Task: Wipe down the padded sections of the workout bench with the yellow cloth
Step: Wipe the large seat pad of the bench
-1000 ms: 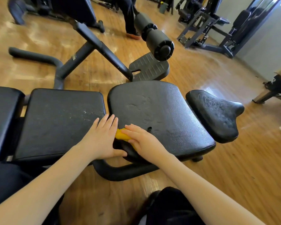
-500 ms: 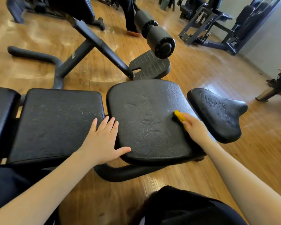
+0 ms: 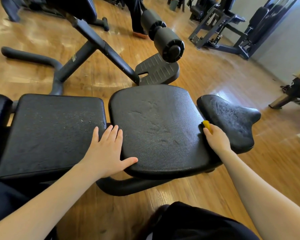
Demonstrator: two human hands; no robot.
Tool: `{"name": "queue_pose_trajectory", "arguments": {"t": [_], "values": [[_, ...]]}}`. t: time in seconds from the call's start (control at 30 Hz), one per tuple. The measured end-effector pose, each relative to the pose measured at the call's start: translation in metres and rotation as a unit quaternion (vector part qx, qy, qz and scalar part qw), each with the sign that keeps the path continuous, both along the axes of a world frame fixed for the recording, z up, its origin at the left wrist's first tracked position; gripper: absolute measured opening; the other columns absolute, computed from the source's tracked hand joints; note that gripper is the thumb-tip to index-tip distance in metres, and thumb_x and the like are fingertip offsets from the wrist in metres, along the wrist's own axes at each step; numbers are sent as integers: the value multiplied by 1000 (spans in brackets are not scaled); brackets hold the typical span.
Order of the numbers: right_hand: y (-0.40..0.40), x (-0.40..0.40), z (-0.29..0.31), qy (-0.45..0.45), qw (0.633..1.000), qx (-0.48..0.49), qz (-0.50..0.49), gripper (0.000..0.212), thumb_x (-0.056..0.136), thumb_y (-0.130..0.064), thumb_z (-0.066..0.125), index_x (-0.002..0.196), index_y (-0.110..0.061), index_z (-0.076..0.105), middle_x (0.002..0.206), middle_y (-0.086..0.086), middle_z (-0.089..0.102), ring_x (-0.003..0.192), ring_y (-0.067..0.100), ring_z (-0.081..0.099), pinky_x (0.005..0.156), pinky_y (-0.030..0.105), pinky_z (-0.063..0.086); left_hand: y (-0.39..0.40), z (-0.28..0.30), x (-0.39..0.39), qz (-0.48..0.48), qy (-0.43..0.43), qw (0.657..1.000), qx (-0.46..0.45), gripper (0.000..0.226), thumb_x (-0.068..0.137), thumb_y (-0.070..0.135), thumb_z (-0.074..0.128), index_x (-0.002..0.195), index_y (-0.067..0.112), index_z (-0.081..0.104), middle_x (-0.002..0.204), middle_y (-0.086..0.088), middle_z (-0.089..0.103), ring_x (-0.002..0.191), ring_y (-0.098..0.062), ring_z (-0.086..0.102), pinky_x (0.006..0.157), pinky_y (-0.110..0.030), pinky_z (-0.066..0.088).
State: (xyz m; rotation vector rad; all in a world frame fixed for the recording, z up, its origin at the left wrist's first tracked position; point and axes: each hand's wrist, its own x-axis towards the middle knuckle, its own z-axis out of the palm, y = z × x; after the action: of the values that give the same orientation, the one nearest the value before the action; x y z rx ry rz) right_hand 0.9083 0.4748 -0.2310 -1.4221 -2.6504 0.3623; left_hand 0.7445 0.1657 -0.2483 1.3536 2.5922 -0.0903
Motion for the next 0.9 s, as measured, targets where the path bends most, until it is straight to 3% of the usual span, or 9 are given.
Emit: {"name": "queue_pose_trajectory", "arguments": {"t": [0.13, 0.3, 0.4, 0.5, 0.67, 0.9], "values": [[-27, -32, 1, 3, 997, 11, 76, 40, 94, -23, 44, 132, -14, 47, 132, 11, 50, 122, 31, 45, 98, 39, 37, 1, 1, 1, 2, -2, 1000, -13, 114, 63, 84, 1, 148, 9, -2, 158, -8, -5, 145, -22, -8, 113, -53, -4], [-86, -77, -6, 13, 978, 18, 206, 43, 86, -26, 40, 123, -7, 52, 127, 13, 52, 121, 32, 44, 105, 40, 33, 0, 6, -4, 1, -12, 1000, -5, 104, 76, 82, 16, 149, 10, -1, 158, -6, -6, 144, -24, -11, 115, -49, -2], [-134, -102, -11, 21, 953, 15, 301, 41, 91, -15, 46, 131, -9, 44, 137, 12, 44, 129, 29, 36, 110, 38, 27, -3, 4, -7, 42, 22, 999, 23, 92, 84, 72, 19, 149, 9, 2, 158, -8, -2, 144, -26, -7, 116, -48, 3], [-175, -120, -18, 12, 930, 11, 367, 47, 96, -18, 41, 141, -13, 30, 149, 7, 31, 139, 23, 24, 115, 34, 17, -12, 0, -16, 114, 72, 989, 55, 85, 89, 64, 22, 148, 6, 7, 157, -14, 6, 144, -31, 1, 115, -48, 9], [-178, -126, -16, 18, 919, 4, 395, 44, 98, -17, 38, 141, -15, 31, 151, 3, 28, 141, 18, 20, 114, 24, 9, -19, -2, -23, 167, 55, 981, 82, 78, 92, 57, 27, 148, 5, 10, 156, -16, 10, 144, -33, 6, 115, -46, 13], [-143, -128, -16, 41, 915, -26, 400, 42, 96, -12, 40, 138, -13, 38, 148, 6, 35, 140, 21, 25, 113, 22, 11, -12, -1, -25, 176, 36, 980, 91, 78, 92, 56, 27, 148, 4, 7, 157, -15, 5, 144, -30, 1, 115, -45, 10]]}}
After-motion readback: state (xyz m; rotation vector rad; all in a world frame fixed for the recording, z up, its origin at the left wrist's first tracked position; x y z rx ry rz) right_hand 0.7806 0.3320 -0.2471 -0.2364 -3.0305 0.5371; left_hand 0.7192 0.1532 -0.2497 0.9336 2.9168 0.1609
